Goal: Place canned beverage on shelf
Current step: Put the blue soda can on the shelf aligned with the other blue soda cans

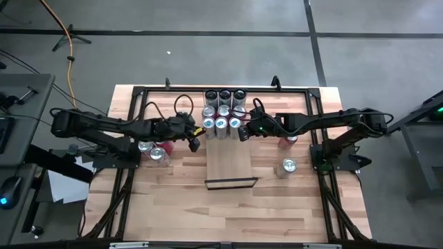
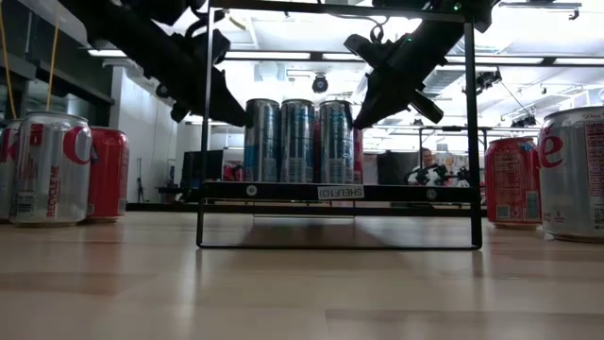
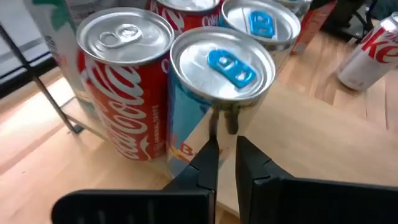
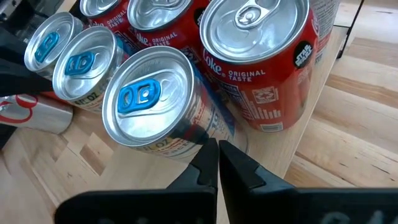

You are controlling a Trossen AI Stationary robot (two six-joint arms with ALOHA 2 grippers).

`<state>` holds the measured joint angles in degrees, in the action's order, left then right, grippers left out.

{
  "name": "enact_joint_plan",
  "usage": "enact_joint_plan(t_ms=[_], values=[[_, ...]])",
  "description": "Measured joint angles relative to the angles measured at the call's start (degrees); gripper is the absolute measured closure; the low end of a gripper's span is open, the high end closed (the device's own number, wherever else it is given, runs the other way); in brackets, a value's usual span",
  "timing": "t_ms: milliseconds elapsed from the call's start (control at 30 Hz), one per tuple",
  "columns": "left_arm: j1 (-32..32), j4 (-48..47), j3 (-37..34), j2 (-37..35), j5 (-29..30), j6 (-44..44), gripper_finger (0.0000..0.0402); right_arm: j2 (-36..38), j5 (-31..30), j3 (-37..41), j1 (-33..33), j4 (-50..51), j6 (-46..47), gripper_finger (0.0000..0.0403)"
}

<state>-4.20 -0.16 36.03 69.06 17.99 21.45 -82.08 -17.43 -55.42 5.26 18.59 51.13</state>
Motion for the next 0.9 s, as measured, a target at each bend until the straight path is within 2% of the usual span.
enact_joint_plan(t_ms=[900], values=[[-0.7, 0.5, 0.0, 1.5, 0.5, -0.1, 0.0399, 0.0, 0.0, 0.0, 0.0, 0.0, 0.0, 0.0403]])
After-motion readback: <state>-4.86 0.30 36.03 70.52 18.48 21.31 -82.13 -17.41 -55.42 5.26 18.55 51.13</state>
